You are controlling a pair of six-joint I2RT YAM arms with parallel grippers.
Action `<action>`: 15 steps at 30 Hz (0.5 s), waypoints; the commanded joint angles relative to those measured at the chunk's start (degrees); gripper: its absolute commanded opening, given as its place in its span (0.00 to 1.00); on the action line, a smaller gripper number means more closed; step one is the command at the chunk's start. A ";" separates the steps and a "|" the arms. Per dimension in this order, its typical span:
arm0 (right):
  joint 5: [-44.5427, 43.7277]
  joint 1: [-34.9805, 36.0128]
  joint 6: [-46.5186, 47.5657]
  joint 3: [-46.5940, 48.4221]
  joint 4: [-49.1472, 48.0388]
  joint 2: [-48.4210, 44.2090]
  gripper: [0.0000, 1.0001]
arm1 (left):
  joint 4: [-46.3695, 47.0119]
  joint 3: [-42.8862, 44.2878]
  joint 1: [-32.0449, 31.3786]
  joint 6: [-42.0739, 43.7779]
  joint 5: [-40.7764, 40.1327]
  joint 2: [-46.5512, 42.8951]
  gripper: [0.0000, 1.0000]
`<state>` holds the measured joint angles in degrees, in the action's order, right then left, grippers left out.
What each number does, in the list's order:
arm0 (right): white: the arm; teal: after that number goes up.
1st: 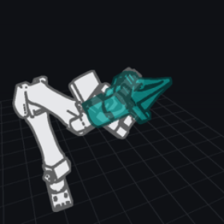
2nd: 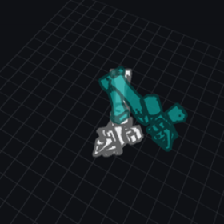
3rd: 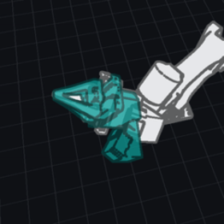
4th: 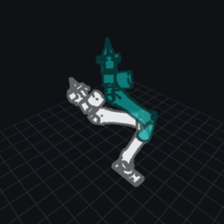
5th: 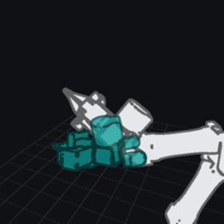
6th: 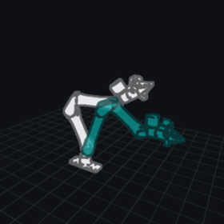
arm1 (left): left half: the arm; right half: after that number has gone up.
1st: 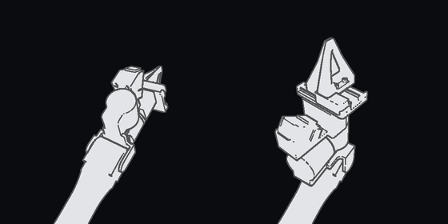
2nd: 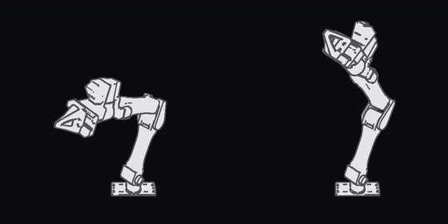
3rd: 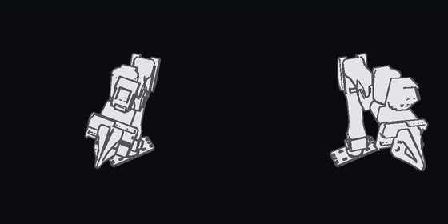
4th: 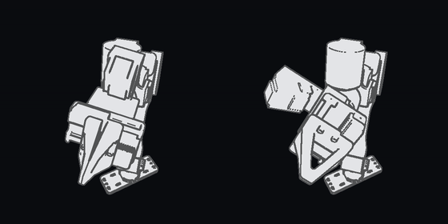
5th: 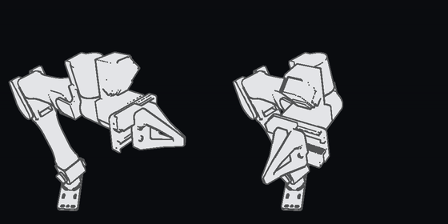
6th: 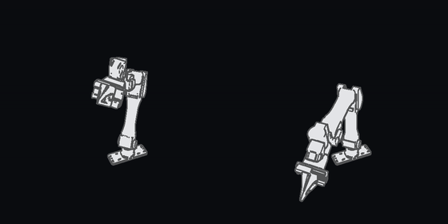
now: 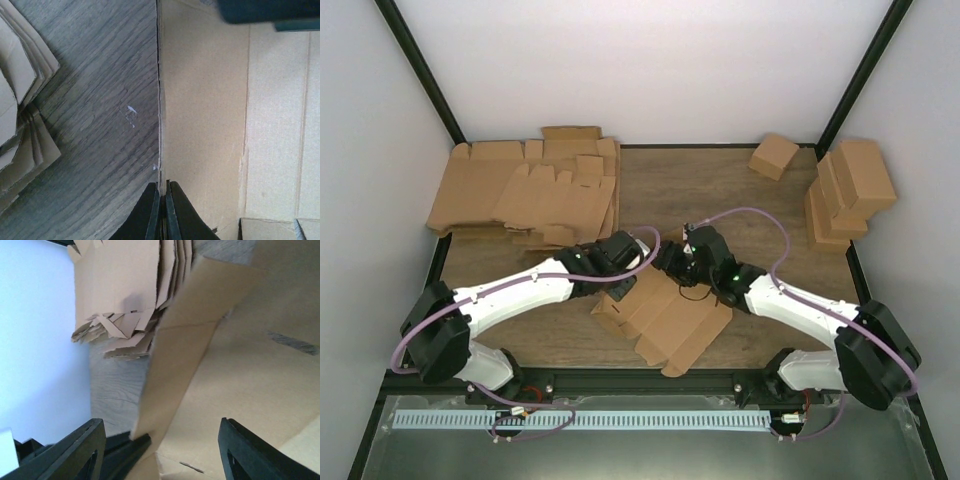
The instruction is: Fold the paper box
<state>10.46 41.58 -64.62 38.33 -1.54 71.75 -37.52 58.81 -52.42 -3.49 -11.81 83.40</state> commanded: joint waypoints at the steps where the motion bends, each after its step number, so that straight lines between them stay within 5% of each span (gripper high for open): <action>1: 1.91 -0.84 -2.03 2.49 -4.71 2.19 0.63 | 1.20 -0.72 -2.44 -1.27 -2.42 -0.72 0.04; 15: 7.49 -2.12 -1.86 4.21 -5.86 8.15 0.51 | 0.86 0.61 -10.78 -3.06 -11.16 0.81 0.04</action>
<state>16.14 39.92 -66.50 39.70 -5.06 78.89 -36.88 58.13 -60.53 -6.72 -19.62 83.09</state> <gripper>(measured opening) 0.526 0.041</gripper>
